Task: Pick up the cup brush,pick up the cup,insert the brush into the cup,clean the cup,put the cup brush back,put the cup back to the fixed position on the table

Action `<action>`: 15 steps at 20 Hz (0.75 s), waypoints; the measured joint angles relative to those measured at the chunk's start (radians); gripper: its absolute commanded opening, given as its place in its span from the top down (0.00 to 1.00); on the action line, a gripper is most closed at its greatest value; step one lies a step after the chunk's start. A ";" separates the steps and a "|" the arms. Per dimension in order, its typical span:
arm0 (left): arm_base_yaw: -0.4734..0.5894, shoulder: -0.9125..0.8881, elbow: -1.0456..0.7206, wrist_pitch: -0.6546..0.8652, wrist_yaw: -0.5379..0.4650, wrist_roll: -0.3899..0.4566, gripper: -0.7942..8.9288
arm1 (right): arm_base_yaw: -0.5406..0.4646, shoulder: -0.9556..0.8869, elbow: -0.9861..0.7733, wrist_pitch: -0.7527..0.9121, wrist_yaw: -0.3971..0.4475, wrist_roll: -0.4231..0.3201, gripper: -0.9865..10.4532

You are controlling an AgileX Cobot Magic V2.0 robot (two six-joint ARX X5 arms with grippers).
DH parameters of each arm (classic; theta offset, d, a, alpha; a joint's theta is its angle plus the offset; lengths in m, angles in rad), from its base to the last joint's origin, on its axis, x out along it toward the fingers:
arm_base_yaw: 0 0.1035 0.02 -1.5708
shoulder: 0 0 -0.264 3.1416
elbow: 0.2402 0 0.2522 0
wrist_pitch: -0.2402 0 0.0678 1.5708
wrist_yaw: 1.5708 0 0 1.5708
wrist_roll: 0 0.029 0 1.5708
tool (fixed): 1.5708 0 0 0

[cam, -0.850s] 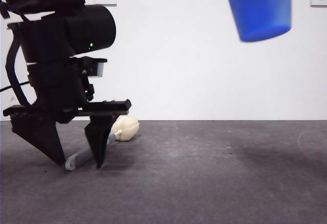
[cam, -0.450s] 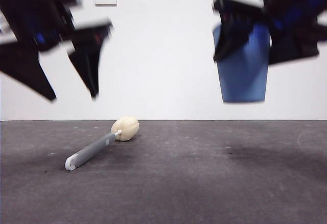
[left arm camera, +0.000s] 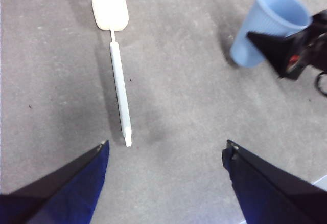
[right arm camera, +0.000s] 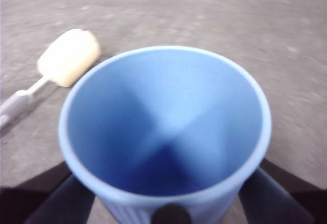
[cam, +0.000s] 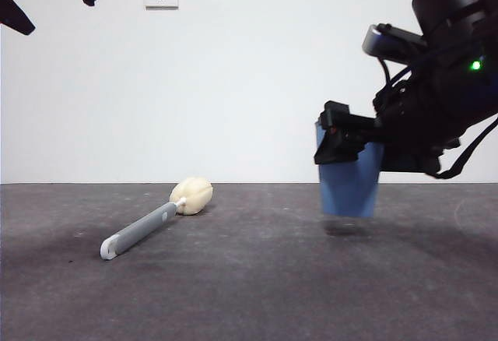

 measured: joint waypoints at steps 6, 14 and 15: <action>0.000 0.000 0.000 -0.001 0.000 0.000 0.53 | 0.000 0.082 0.001 0.043 -0.005 -0.067 0.84; 0.000 0.000 0.000 -0.024 0.000 0.001 0.53 | 0.000 0.079 0.002 0.029 -0.005 -0.080 0.45; 0.000 0.000 0.000 -0.029 0.000 0.003 0.53 | 0.000 0.074 0.002 0.007 -0.003 -0.081 0.41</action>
